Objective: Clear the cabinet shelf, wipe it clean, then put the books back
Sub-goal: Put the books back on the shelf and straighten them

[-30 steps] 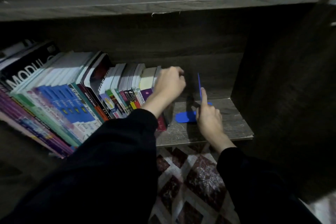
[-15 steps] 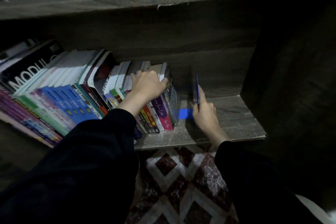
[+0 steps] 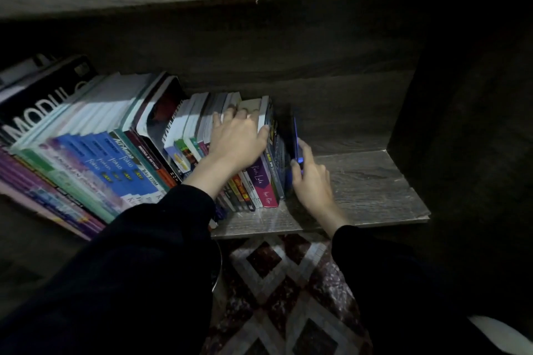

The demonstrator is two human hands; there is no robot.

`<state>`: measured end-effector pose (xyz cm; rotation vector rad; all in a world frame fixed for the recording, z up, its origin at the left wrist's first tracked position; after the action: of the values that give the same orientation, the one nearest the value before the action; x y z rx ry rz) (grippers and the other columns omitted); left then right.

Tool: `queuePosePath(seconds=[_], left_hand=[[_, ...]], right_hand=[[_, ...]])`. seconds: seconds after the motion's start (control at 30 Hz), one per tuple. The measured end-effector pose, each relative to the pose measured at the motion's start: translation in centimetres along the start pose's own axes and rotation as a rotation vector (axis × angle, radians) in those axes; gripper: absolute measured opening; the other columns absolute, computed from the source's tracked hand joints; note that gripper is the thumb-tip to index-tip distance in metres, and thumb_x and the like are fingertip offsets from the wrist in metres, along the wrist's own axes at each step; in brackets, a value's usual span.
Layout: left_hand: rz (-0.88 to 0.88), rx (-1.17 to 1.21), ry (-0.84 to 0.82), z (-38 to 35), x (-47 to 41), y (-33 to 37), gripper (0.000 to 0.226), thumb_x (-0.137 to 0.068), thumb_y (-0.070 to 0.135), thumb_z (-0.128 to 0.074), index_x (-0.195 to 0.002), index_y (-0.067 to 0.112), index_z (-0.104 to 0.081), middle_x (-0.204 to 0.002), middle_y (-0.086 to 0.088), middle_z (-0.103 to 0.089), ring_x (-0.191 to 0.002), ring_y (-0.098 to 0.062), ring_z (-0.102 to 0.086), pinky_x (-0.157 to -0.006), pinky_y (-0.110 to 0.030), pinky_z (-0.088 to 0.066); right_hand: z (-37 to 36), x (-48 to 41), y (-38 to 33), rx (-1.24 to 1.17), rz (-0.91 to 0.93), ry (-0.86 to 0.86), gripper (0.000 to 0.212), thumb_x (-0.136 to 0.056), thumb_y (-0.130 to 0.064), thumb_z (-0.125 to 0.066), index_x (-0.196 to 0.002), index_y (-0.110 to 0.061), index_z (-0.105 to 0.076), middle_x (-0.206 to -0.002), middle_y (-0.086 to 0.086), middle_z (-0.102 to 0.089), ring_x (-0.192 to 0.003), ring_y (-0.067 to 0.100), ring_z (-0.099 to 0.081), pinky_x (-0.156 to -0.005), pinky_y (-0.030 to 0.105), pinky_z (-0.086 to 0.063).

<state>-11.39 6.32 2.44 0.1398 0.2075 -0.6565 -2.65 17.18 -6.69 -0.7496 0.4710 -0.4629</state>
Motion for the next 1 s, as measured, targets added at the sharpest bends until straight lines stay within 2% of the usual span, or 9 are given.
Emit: queuePosePath(seconds=[0.07,0.17,0.27,0.33,0.47,0.67,0.83,0.93,1.0], left_hand=[[-0.025,0.04,0.06,0.2,0.5,-0.2,0.052,-0.102,0.04,-0.032,-0.145,0.012,-0.037,-0.148,-0.014,-0.039,-0.142,-0.032,-0.021,-0.117,-0.048,-0.009],[-0.082,0.106,0.283,0.1,2.6,-0.9,0.053,-0.1,0.038,-0.038,-0.147,0.013,-0.033,-0.155,-0.015,-0.025,-0.147,-0.03,-0.005,-0.118,-0.042,0.004],[-0.024,0.12,0.503,-1.6,6.2,-2.0,0.065,-0.097,0.032,-0.049,-0.152,0.014,-0.018,-0.158,-0.02,-0.003,-0.145,-0.028,0.012,-0.117,-0.041,0.014],[0.061,0.082,0.563,-3.7,9.0,-3.0,0.076,-0.095,0.031,-0.053,-0.153,0.016,-0.005,-0.157,-0.023,0.007,-0.142,-0.029,0.018,-0.115,-0.044,0.017],[0.159,-0.006,0.566,-8.2,12.8,-5.3,0.084,-0.094,0.046,-0.042,-0.151,0.02,0.013,-0.151,-0.012,0.034,-0.141,-0.033,0.028,-0.113,-0.056,0.011],[0.111,-0.21,0.512,-10.3,11.6,-10.8,0.1,-0.081,0.069,-0.033,-0.15,0.017,0.017,-0.15,-0.014,0.037,-0.139,-0.036,0.029,-0.111,-0.057,0.014],[0.137,-0.191,0.51,-10.0,11.8,-10.0,0.094,-0.084,0.063,-0.035,-0.151,0.018,0.014,-0.149,-0.016,0.038,-0.138,-0.037,0.031,-0.11,-0.058,0.015],[0.147,-0.071,0.528,-8.3,12.2,-7.3,0.084,-0.09,0.051,-0.04,-0.153,0.018,0.005,-0.151,-0.014,0.035,-0.139,-0.033,0.03,-0.111,-0.055,0.017],[0.057,-0.052,0.546,-6.3,11.0,-5.1,0.077,-0.091,0.046,-0.04,-0.153,0.015,-0.006,-0.156,-0.01,0.021,-0.142,-0.031,0.025,-0.112,-0.052,0.019]], right_hand=[[-0.5,0.4,0.6,-0.043,-0.025,-0.001,0.047,-0.101,-0.022,-0.043,-0.147,-0.022,-0.031,-0.073,0.004,-0.054,-0.08,0.032,-0.061,-0.075,0.035,-0.039],[-1.6,2.0,2.0,-0.241,-0.132,0.16,0.049,-0.097,-0.017,-0.053,-0.143,-0.012,-0.036,-0.094,0.009,-0.058,-0.082,0.022,-0.057,-0.07,0.023,-0.032],[-3.4,4.6,2.3,-0.352,-0.203,0.318,0.032,-0.092,-0.01,-0.057,-0.122,-0.006,-0.048,-0.1,0.014,-0.058,-0.074,0.014,-0.055,-0.071,0.029,-0.041],[-4.9,5.8,1.6,-0.323,-0.139,0.268,0.025,-0.091,-0.011,-0.058,-0.115,-0.008,-0.051,-0.092,0.01,-0.057,-0.074,0.016,-0.054,-0.073,0.034,-0.045],[-7.1,6.5,-0.8,-0.19,0.024,0.078,0.033,-0.089,-0.009,-0.057,-0.122,-0.009,-0.053,-0.113,0.01,-0.054,-0.103,0.023,-0.053,-0.09,0.034,-0.042],[-8.8,6.5,-2.9,-0.137,0.041,-0.038,0.037,-0.091,-0.011,-0.054,-0.128,-0.013,-0.049,-0.117,0.007,-0.053,-0.113,0.021,-0.048,-0.095,0.032,-0.038],[-6.9,6.8,-2.3,-0.262,-0.016,0.321,0.015,-0.088,-0.009,-0.06,-0.096,-0.015,-0.048,-0.085,0.003,-0.051,-0.08,0.021,-0.052,-0.074,0.045,-0.047],[-4.9,6.3,-1.2,-0.253,-0.119,0.521,0.027,-0.082,-0.009,-0.066,-0.101,-0.011,-0.046,-0.096,0.004,-0.046,-0.092,0.02,-0.045,-0.085,0.046,-0.042],[-3.9,5.4,-0.7,-0.203,-0.19,0.568,0.049,-0.077,-0.007,-0.068,-0.121,-0.005,-0.046,-0.115,0.013,-0.046,-0.11,0.026,-0.041,-0.099,0.046,-0.035]])
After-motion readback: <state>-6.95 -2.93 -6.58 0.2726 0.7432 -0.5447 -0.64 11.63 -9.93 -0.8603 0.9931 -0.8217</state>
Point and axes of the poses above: each hand's wrist, its own x-axis away from the middle knuckle, its own z-axis out of the back of the hand, y = z × x, the point moved 2 cm from there along -x, towards the middle knuckle
